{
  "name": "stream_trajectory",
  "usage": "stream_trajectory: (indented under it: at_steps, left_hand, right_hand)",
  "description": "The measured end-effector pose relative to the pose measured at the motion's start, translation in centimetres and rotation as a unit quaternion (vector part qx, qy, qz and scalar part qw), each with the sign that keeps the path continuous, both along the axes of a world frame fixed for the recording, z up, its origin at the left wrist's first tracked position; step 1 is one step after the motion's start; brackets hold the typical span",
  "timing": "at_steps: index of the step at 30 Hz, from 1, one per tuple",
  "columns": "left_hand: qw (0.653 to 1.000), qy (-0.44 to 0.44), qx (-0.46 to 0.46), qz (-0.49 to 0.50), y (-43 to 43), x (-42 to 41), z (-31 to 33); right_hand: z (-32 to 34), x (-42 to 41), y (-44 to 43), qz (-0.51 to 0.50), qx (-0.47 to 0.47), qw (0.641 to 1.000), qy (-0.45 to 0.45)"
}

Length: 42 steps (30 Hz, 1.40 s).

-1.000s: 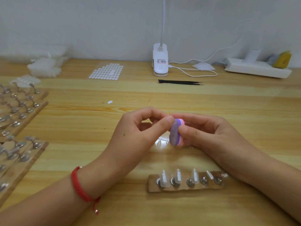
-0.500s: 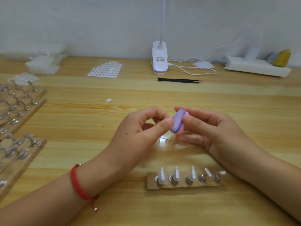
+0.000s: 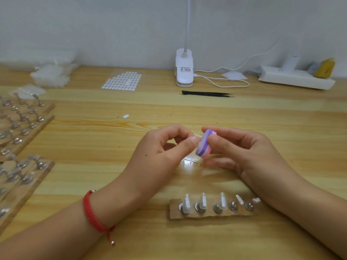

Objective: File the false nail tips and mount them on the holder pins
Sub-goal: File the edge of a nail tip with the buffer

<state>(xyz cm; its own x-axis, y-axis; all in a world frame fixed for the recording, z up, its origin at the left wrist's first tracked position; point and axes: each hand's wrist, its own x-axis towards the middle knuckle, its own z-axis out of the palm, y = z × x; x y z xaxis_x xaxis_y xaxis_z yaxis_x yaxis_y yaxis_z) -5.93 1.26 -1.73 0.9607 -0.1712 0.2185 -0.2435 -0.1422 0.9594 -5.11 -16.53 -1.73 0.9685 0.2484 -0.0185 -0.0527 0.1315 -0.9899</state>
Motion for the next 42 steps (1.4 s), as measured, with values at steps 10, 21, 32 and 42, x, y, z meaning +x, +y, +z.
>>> stream_trajectory:
  at_steps: [10,21,32,42]
  left_hand:
    - [0.999,-0.033,0.005,-0.008,-0.07,-0.16,-0.01]
    - [1.0,-0.017,0.006,0.009,0.01,-0.08,-0.05]
    - [0.999,0.0,-0.022,-0.024,0.16,0.03,-0.15]
    - [0.999,0.006,-0.03,-0.026,0.25,0.18,-0.19]
  right_hand:
    - [0.09,0.1,-0.08,0.024,0.004,1.0,0.012]
    - [0.09,-0.25,0.05,0.054,-0.026,0.998,-0.016]
    - [0.11,0.05,-0.16,0.022,0.019,1.0,0.007]
    - [0.2,-0.14,-0.08,0.068,-0.004,0.998,-0.001]
